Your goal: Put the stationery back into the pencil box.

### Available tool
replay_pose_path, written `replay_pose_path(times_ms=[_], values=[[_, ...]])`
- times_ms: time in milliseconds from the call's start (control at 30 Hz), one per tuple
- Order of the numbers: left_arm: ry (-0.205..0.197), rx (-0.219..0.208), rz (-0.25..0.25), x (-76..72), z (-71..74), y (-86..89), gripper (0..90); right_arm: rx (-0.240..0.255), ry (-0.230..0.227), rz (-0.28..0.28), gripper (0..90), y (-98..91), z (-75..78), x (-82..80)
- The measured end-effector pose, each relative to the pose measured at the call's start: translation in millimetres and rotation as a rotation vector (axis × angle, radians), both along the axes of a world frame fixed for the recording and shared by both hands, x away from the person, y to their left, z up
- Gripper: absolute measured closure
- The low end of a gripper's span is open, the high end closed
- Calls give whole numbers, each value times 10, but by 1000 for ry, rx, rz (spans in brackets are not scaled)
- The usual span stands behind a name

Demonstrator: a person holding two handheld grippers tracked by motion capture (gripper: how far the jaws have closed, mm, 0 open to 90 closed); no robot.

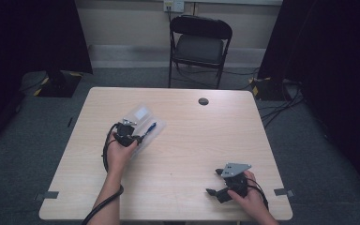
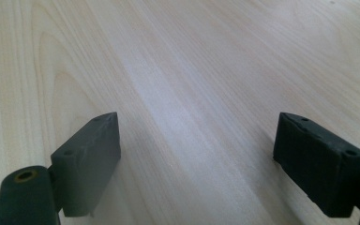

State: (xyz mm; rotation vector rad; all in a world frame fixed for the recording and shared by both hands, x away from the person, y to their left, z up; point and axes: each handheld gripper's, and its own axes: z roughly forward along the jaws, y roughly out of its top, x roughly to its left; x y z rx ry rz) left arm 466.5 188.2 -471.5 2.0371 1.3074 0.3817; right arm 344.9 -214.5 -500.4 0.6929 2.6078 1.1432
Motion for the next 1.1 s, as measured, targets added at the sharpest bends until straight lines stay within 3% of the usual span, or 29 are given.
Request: replay_pose_path(times_ms=[767, 1000, 1100], values=[[-11, 2, 12, 17, -65, -69, 799, -1, -2, 2, 142, -3, 0, -3], [-41, -3, 11, -11, -27, -55, 702, -1, -2, 2, 142, -3, 0, -3], [-47, -26, 14, -34, 6, -51, 661, -1, -2, 2, 142, -3, 0, -3]])
